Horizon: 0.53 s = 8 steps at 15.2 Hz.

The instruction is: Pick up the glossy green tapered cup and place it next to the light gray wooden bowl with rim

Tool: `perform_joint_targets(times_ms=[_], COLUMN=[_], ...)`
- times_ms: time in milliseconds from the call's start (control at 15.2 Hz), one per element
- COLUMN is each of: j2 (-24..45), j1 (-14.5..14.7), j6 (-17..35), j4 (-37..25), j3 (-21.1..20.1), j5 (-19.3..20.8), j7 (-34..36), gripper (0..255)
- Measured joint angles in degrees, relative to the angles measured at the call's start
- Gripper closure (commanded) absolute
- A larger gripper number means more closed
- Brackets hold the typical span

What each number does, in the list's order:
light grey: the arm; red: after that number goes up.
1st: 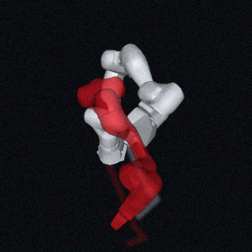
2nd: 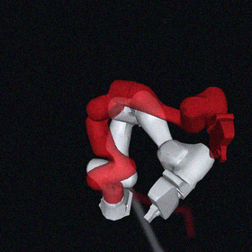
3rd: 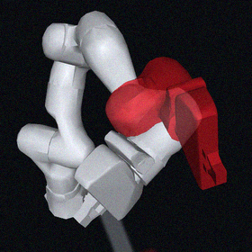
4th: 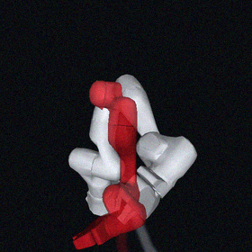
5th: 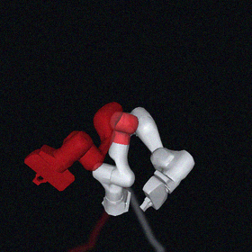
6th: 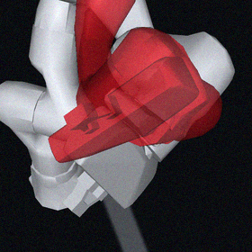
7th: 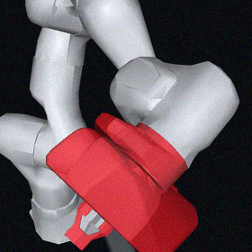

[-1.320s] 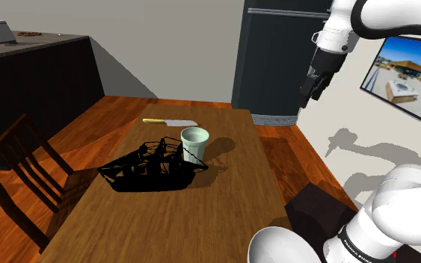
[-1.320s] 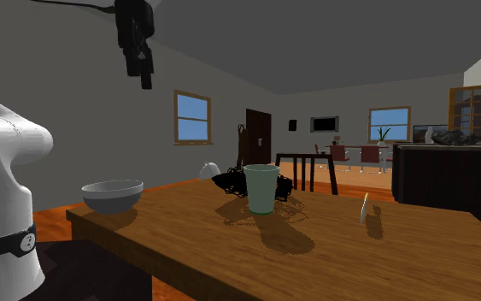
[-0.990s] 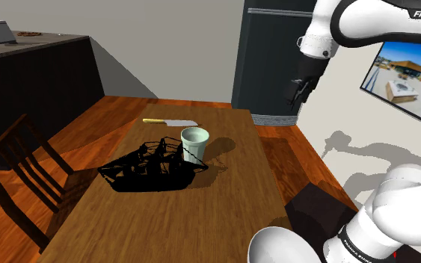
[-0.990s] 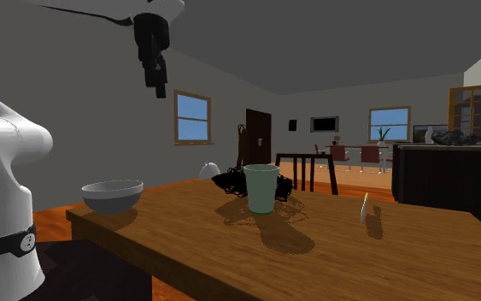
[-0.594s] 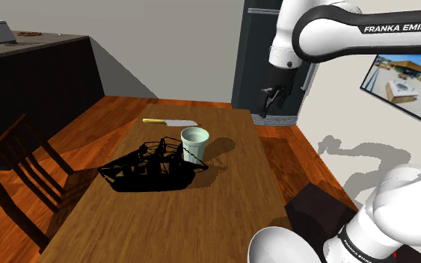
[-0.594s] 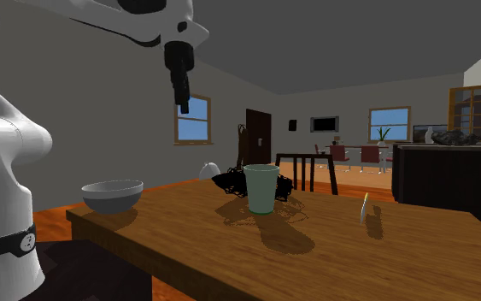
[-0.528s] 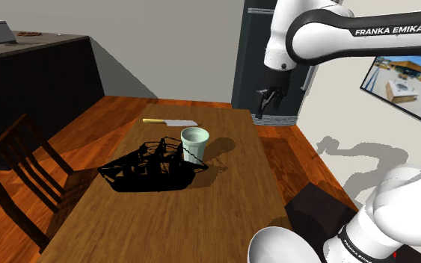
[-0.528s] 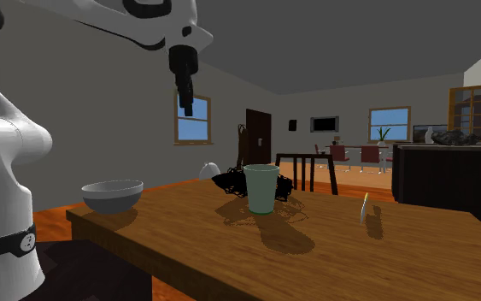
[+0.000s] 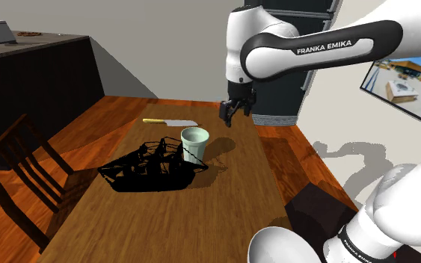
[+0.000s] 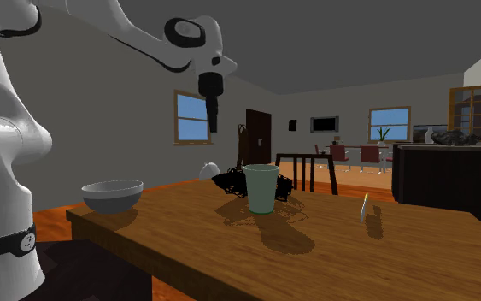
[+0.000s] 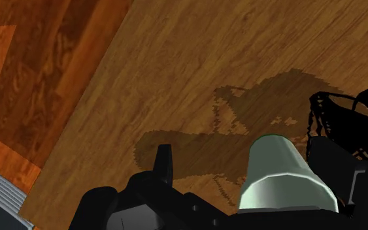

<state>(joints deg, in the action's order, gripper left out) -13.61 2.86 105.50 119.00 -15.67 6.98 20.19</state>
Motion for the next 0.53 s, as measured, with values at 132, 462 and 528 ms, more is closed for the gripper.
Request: perform_joint_targets(times_ms=[132, 462, 528], j2=[4.12, 16.81, 19.36], j1=[0.38, 1.69, 2.27], j6=[0.31, -0.29, -0.84], j4=[-2.76, -12.93, -15.27], j3=[-1.68, -4.34, -4.71], j5=[1.61, 7.29, 8.47], j7=[3.05, 9.73, 11.09], gripper=[0, 0, 0])
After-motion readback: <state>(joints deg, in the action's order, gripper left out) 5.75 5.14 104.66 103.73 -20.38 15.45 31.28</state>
